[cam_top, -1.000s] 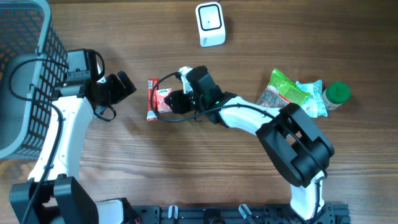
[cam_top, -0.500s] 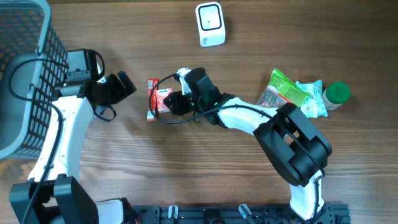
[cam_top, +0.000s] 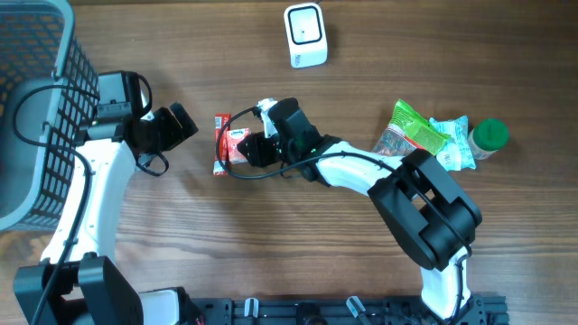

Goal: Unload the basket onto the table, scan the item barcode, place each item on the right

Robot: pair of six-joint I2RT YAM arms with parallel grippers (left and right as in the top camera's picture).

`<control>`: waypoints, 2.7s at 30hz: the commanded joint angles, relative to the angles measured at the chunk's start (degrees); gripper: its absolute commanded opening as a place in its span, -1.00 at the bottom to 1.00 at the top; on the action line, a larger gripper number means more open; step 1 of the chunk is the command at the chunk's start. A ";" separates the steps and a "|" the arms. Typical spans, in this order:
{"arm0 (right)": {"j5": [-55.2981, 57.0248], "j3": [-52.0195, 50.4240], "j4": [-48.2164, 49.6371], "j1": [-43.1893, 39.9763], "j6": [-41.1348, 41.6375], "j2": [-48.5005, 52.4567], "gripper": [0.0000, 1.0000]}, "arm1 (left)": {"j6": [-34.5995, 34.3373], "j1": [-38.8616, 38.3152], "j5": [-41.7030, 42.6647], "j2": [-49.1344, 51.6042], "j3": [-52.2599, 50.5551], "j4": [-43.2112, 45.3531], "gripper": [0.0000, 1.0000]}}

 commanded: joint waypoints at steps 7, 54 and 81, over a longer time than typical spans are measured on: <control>2.49 0.79 2.82 1.42 1.73 5.25 -0.03 | 0.48 -0.20 0.87 0.13 -0.26 0.15 1.00; -73.77 0.79 -53.92 -42.93 -33.99 -27.02 -0.91 | 0.48 -0.20 0.87 0.13 -0.26 0.15 1.00; -73.46 0.79 -50.45 -42.97 -20.90 -52.81 -0.91 | 0.48 -0.20 0.87 0.13 -0.26 0.15 1.00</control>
